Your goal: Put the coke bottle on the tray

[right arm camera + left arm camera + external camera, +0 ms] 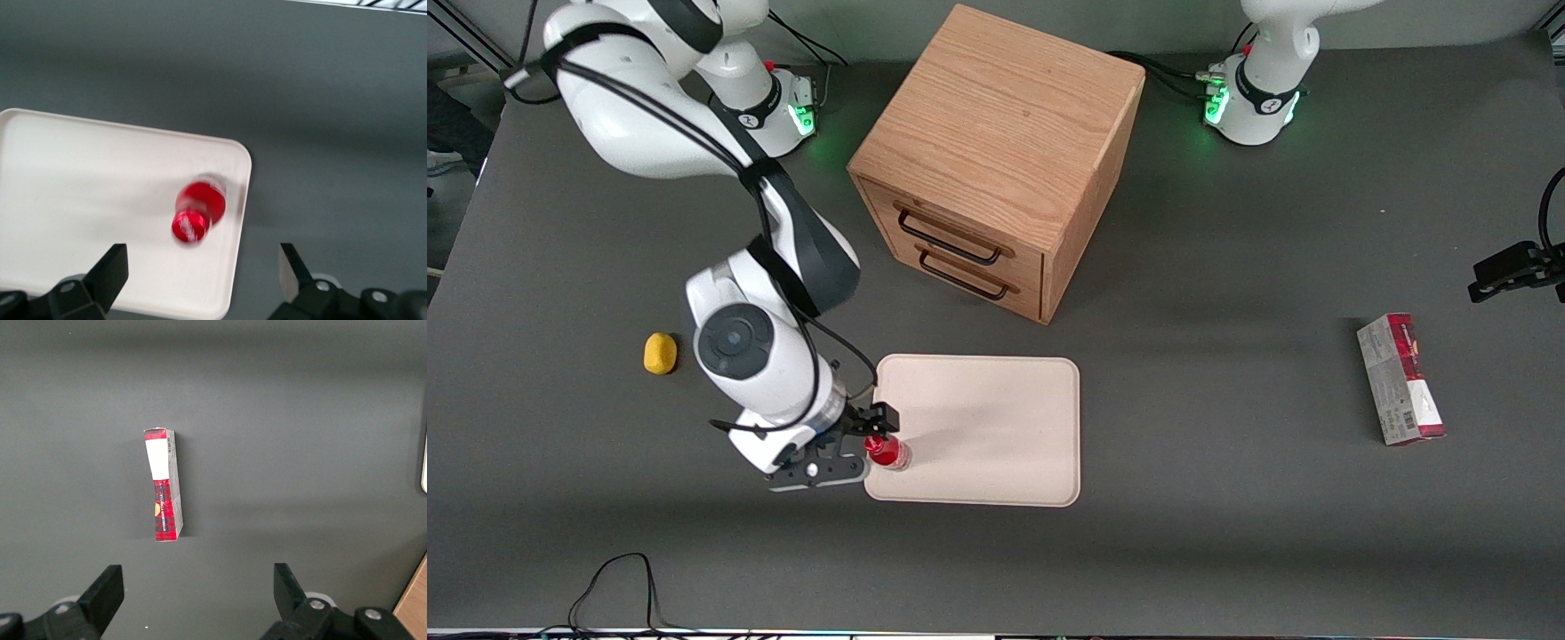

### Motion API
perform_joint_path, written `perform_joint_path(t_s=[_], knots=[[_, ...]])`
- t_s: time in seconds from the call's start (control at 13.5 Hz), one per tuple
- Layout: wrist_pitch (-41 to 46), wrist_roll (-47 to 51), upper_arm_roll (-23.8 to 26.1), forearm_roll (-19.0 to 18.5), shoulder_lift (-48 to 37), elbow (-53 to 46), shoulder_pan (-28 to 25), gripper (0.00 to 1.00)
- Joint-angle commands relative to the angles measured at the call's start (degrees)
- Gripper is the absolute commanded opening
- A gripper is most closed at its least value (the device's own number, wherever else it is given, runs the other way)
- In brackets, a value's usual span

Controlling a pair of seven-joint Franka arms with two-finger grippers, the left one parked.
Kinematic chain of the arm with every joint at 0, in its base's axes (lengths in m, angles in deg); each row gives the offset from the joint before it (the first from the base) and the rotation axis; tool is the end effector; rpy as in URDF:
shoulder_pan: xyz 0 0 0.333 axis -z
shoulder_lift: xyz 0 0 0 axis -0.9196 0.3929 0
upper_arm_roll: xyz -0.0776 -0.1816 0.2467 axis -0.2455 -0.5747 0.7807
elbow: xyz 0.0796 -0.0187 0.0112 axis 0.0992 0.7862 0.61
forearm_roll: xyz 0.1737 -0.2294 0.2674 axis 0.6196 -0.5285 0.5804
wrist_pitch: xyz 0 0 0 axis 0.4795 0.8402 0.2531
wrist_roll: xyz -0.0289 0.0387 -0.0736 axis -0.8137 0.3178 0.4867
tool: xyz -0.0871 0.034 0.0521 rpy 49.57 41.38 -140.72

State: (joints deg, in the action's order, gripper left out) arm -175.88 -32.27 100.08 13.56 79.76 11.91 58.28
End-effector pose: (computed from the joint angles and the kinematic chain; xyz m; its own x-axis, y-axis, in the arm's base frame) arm 0.6957 0.2921 0.4142 0.9915 0.0793 0.1032 0.0813 -0.9966 -0.0157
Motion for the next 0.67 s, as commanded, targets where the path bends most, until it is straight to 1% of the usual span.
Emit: perform_joint_path(t_s=[0.0, 0.07, 0.15, 0.22, 0.37, 0.59], knots=[[-2.2, -0.3, -5.8, 8.8, -19.7, 21.6, 2.3, 1.00], [-2.5, -2.8, -8.8, 12.8, -25.8, 27.7, 2.2, 1.00], [-2.4, -5.8, -11.9, 16.1, -31.6, 33.2, 2.2, 1.00], [-1.8, -8.0, -14.9, 17.8, -37.1, 38.3, 2.1, 1.00], [0.2, -9.2, -18.5, 18.2, -46.3, 46.3, 1.9, 1.00], [3.8, -9.7, -22.0, 18.0, -56.1, 53.0, 1.8, 1.00]])
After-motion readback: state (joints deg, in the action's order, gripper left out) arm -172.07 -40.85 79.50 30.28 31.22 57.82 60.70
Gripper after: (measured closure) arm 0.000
